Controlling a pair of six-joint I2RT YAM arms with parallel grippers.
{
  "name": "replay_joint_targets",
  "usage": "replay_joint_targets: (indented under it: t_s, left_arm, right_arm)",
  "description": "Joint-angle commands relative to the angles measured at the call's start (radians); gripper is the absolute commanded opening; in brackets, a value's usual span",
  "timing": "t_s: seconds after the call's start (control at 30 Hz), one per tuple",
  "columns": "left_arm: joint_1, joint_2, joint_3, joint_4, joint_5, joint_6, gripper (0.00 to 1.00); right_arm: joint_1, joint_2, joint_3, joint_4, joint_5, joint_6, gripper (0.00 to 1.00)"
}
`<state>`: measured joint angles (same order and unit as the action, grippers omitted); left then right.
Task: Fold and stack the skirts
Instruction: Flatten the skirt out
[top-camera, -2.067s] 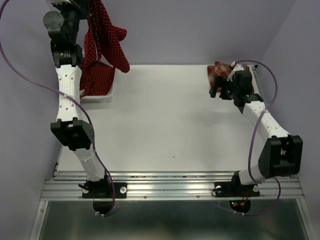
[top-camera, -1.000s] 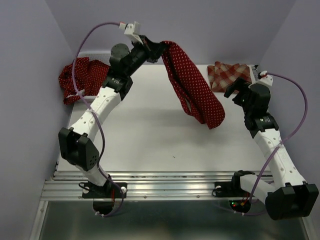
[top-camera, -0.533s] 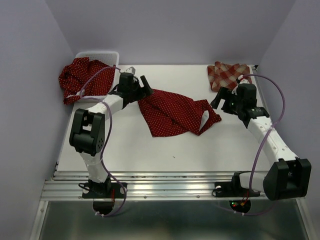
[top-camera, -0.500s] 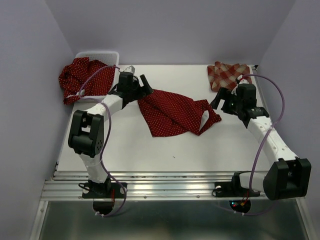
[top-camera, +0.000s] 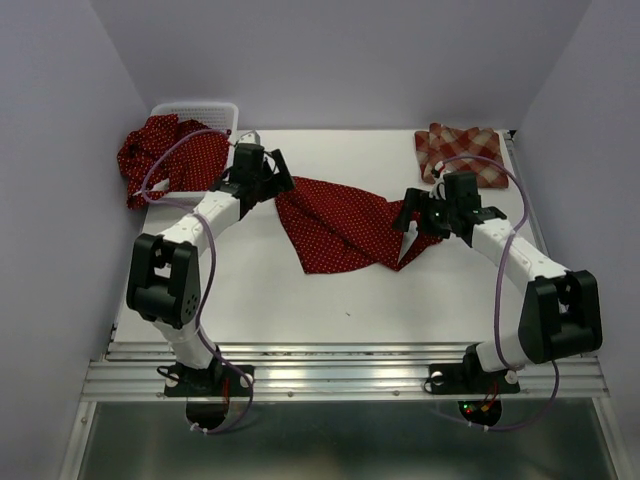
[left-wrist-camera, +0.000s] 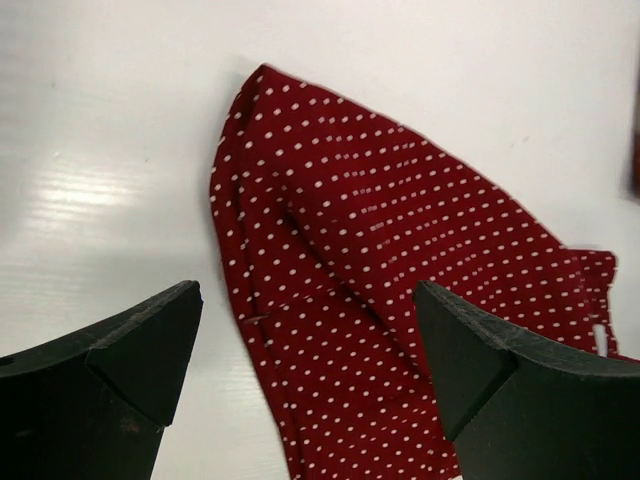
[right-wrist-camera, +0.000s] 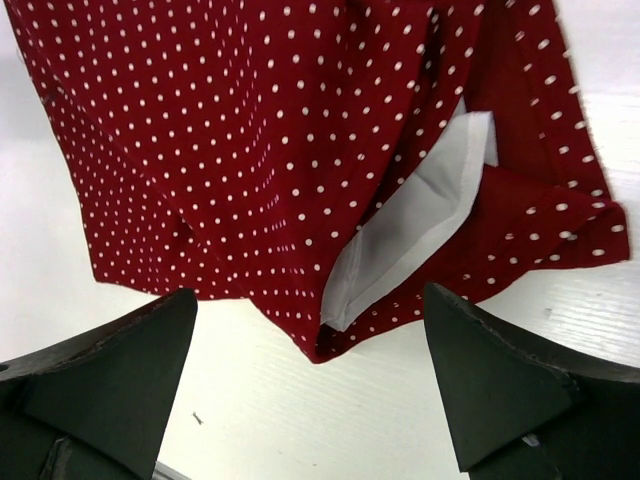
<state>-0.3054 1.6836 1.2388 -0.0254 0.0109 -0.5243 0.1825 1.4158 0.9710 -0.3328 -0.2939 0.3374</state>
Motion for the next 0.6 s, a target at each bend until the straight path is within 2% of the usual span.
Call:
replay_joint_targets:
  t_s: [0.0,0.1,0.33,0.43,0.57]
  left_arm:
    - [0.003,-0.001,-0.027,-0.096,-0.027,0.03,0.99]
    - [-0.017,-0.091,-0.149,-0.088,0.058,0.012,0.99]
    - [-0.13,-0.258,-0.399,-0.093,0.107,-0.089,0.99]
    - [-0.162,-0.283,-0.473,-0.039,0.133,-0.131,0.99]
    - [-0.221,-0.256,-0.48,-0.001,0.162,-0.152,0.99]
  right_arm:
    - [0.026,0.015,0.014,0.034,-0.037,0.011,1.0]
    - [0.049,0.015,-0.015,0.026,-0.019,0.015,1.0]
    - [0.049,0.044,-0.034,0.055,0.006,0.014,1.0]
    - [0.049,0.07,-0.019,0.093,-0.011,0.025,1.0]
    - [0.049,0.132,0.011,0.124,-0.05,0.048,1.0]
